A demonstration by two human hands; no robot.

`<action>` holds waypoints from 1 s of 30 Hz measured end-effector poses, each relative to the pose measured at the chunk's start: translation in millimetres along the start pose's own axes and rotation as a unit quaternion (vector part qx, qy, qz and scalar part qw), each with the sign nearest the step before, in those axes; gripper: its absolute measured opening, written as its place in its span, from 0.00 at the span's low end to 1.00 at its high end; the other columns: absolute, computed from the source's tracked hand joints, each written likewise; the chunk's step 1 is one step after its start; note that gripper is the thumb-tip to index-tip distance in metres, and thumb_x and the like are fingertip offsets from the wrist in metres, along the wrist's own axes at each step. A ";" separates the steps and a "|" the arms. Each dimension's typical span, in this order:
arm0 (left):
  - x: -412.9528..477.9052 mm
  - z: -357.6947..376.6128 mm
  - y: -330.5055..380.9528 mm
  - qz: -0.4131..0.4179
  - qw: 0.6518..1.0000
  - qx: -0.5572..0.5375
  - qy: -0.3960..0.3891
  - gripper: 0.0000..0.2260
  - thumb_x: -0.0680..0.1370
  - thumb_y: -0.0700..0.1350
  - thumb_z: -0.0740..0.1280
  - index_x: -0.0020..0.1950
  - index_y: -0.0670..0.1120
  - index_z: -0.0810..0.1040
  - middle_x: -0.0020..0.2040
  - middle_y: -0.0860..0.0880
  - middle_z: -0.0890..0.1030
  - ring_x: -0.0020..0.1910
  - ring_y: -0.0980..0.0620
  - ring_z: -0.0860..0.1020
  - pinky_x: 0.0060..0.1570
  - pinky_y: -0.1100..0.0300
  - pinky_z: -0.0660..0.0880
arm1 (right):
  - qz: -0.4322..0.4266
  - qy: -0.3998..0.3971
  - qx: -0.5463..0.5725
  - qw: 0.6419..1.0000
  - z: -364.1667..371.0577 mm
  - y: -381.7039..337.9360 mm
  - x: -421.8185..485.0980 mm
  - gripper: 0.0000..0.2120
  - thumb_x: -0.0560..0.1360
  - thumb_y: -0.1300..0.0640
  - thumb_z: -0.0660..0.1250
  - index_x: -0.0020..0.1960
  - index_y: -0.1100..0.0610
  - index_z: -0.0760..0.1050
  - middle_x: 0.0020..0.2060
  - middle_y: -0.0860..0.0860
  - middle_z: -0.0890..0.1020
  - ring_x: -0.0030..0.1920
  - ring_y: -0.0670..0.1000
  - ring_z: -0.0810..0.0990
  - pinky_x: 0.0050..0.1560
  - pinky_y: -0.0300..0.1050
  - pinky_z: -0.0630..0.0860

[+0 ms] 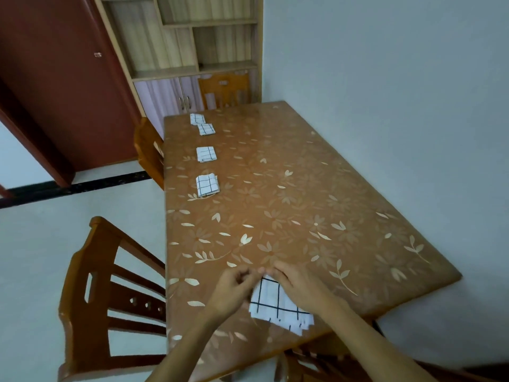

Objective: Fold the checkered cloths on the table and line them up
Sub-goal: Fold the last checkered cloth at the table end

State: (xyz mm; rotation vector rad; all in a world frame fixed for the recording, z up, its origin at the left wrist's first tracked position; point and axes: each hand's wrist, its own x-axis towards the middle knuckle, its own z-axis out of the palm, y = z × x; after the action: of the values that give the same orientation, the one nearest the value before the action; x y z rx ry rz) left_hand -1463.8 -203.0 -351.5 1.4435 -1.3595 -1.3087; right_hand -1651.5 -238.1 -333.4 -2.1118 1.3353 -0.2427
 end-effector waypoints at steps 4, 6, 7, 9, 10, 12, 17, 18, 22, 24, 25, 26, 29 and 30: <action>-5.1 9.0 19.6 0.029 0.999 0.013 0.023 0.28 0.75 0.63 0.65 0.39 0.36 0.76 0.32 0.45 0.74 0.31 0.50 0.74 0.34 0.52 0.72 | 0.000 0.009 0.041 0.999 -24.1 1.7 -16.0 0.15 0.79 0.36 0.57 0.48 0.45 0.74 0.39 0.46 0.78 0.39 0.45 0.77 0.41 0.43 0.73; -11.6 15.9 26.6 0.031 0.999 0.007 0.003 0.22 0.79 0.56 0.67 0.42 0.36 0.78 0.33 0.42 0.76 0.33 0.46 0.77 0.36 0.50 0.76 | -0.007 0.020 0.033 0.999 -34.8 4.1 -26.5 0.12 0.79 0.38 0.60 0.46 0.44 0.74 0.38 0.46 0.79 0.36 0.45 0.75 0.39 0.43 0.71; -15.7 19.4 29.4 0.031 0.999 0.005 -0.009 0.17 0.81 0.51 0.67 0.44 0.36 0.79 0.34 0.41 0.79 0.34 0.44 0.80 0.37 0.49 0.78 | -0.009 0.027 0.032 0.999 -38.8 4.4 -32.5 0.11 0.79 0.39 0.61 0.46 0.44 0.74 0.36 0.46 0.78 0.34 0.44 0.73 0.38 0.42 0.69; -25.5 26.3 36.4 0.030 0.999 0.002 -0.028 0.11 0.82 0.45 0.66 0.45 0.39 0.80 0.35 0.42 0.82 0.36 0.43 0.82 0.38 0.50 0.80 | -0.013 0.040 0.028 0.999 -43.4 5.3 -44.5 0.10 0.79 0.40 0.62 0.46 0.44 0.76 0.33 0.43 0.76 0.34 0.42 0.73 0.38 0.42 0.70; -30.0 29.7 39.1 0.028 0.999 0.001 -0.033 0.09 0.81 0.44 0.67 0.45 0.40 0.80 0.34 0.43 0.82 0.36 0.44 0.82 0.37 0.51 0.80 | -0.013 0.043 0.024 0.999 -46.0 4.6 -51.4 0.10 0.79 0.40 0.62 0.47 0.45 0.76 0.34 0.41 0.77 0.35 0.42 0.75 0.40 0.43 0.72; -39.8 35.2 43.7 0.020 0.999 0.001 -0.040 0.09 0.80 0.44 0.68 0.46 0.39 0.81 0.34 0.44 0.81 0.35 0.45 0.81 0.37 0.52 0.79 | -0.013 0.047 0.020 0.999 -45.1 5.3 -64.3 0.12 0.78 0.38 0.61 0.48 0.44 0.77 0.36 0.41 0.79 0.37 0.43 0.77 0.43 0.49 0.76; -68.3 48.5 56.3 0.044 0.997 0.053 -0.021 0.11 0.81 0.45 0.67 0.39 0.45 0.81 0.29 0.52 0.77 0.30 0.56 0.77 0.32 0.59 0.74 | -0.042 0.073 0.005 0.996 -50.7 -8.7 -95.7 0.13 0.80 0.40 0.60 0.50 0.47 0.78 0.29 0.43 0.73 0.30 0.46 0.73 0.36 0.45 0.73; -74.6 50.6 57.2 0.055 0.997 0.059 0.006 0.11 0.81 0.44 0.67 0.39 0.47 0.81 0.29 0.54 0.77 0.29 0.58 0.75 0.32 0.62 0.72 | -0.050 0.071 0.000 0.996 -52.0 -13.6 -101.3 0.14 0.80 0.41 0.60 0.50 0.49 0.78 0.28 0.44 0.72 0.29 0.46 0.72 0.34 0.40 0.69; -94.1 46.3 51.7 0.097 0.989 0.080 0.081 0.13 0.79 0.53 0.66 0.42 0.46 0.81 0.33 0.46 0.79 0.32 0.54 0.75 0.32 0.56 0.70 | -0.035 0.076 0.047 0.995 -53.1 -23.8 -111.2 0.18 0.77 0.39 0.65 0.39 0.53 0.76 0.27 0.45 0.69 0.27 0.44 0.68 0.31 0.36 0.66; -102.9 41.9 49.8 0.098 0.985 0.089 0.111 0.14 0.79 0.54 0.65 0.43 0.44 0.81 0.36 0.41 0.80 0.33 0.50 0.76 0.31 0.52 0.71 | -0.032 0.087 0.065 0.994 -48.9 -23.5 -110.2 0.21 0.76 0.38 0.65 0.32 0.51 0.71 0.26 0.45 0.68 0.27 0.44 0.67 0.30 0.37 0.64; -106.7 39.4 51.2 0.102 0.982 0.092 0.128 0.13 0.80 0.52 0.66 0.43 0.44 0.81 0.36 0.41 0.80 0.33 0.49 0.77 0.31 0.51 0.72 | -0.029 0.090 0.062 0.994 -46.9 -24.1 -109.6 0.22 0.76 0.38 0.64 0.31 0.52 0.70 0.26 0.46 0.68 0.27 0.44 0.66 0.30 0.37 0.63; -110.7 36.0 51.8 0.106 0.979 0.098 0.140 0.12 0.80 0.50 0.67 0.43 0.43 0.81 0.36 0.41 0.81 0.33 0.47 0.78 0.32 0.51 0.72 | -0.028 0.091 0.059 0.994 -45.2 -28.4 -110.4 0.24 0.77 0.39 0.64 0.31 0.55 0.70 0.26 0.46 0.68 0.26 0.44 0.66 0.30 0.37 0.63; -119.6 24.2 53.5 0.124 0.973 0.115 0.158 0.13 0.80 0.50 0.66 0.42 0.42 0.80 0.36 0.42 0.80 0.36 0.43 0.78 0.34 0.50 0.72 | -0.028 0.099 0.104 0.989 -40.2 -43.2 -113.5 0.23 0.79 0.45 0.64 0.32 0.59 0.68 0.23 0.44 0.68 0.26 0.41 0.68 0.32 0.33 0.66; -120.9 18.4 52.0 0.129 0.971 0.117 0.164 0.13 0.80 0.50 0.65 0.42 0.42 0.80 0.35 0.42 0.80 0.36 0.43 0.77 0.34 0.49 0.72 | -0.025 0.106 0.133 0.985 -37.3 -48.3 -113.7 0.23 0.79 0.46 0.64 0.31 0.57 0.68 0.22 0.43 0.68 0.25 0.40 0.68 0.31 0.33 0.66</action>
State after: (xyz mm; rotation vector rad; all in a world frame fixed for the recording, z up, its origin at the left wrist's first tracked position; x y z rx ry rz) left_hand -1482.6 -90.5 -283.4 1.4997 -1.4510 -0.7257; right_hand -1686.0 -140.4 -256.5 -1.9349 1.2883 -0.6468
